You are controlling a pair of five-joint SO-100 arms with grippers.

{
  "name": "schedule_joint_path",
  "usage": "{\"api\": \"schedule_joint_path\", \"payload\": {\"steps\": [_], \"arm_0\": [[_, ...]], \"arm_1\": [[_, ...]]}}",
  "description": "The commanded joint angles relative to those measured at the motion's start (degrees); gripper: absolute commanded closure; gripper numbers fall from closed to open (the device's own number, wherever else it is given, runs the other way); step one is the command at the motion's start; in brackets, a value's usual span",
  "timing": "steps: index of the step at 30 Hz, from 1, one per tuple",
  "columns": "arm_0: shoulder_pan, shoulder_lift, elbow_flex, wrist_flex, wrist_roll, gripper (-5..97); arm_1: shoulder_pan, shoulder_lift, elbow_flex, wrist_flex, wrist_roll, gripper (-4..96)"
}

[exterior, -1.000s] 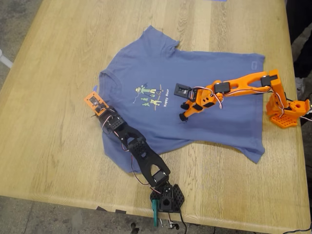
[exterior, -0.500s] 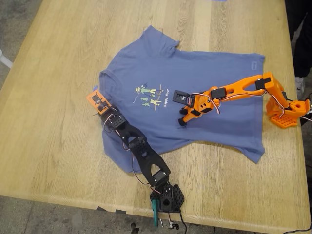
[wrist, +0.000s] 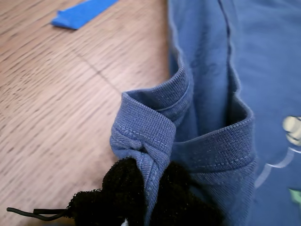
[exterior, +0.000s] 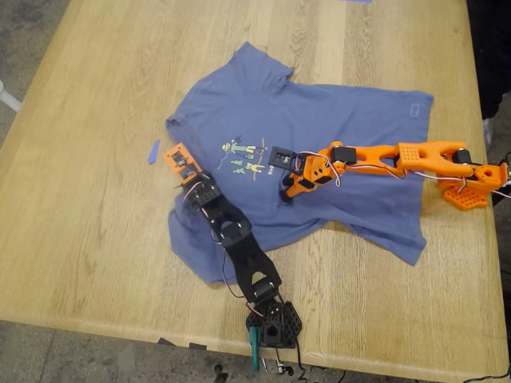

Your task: Fold a T-shirt

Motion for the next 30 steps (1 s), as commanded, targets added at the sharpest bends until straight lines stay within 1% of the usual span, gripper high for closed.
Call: {"api": "schedule_joint_path", "payload": {"steps": [1, 6, 13, 18, 23, 30], "arm_0": [[3.43, 15.12, 2.37, 0.26, -0.97, 92], [7.29, 25.22, 11.25, 0.00, -1.41, 92], [13.71, 39.81, 22.85, 0.00, -2.02, 92], [19.42, 48.25, 28.30, 1.67, -2.29, 92], [28.48, 51.59, 29.53, 2.11, -2.29, 92], [43.42, 49.13, 28.12, 0.88, -2.02, 92]], "arm_1": [[0.97, -0.18, -0.79, 1.14, -0.18, 83.3], [3.34, 0.00, -0.79, 1.93, 0.00, 91.0], [9.32, 0.35, -0.79, 2.37, 0.35, 91.1], [16.35, 0.70, -0.79, 2.46, 0.35, 91.1], [23.38, 0.62, -0.79, 2.46, 0.35, 91.2], [30.23, -0.97, -0.79, 1.58, 0.70, 91.2]]}}
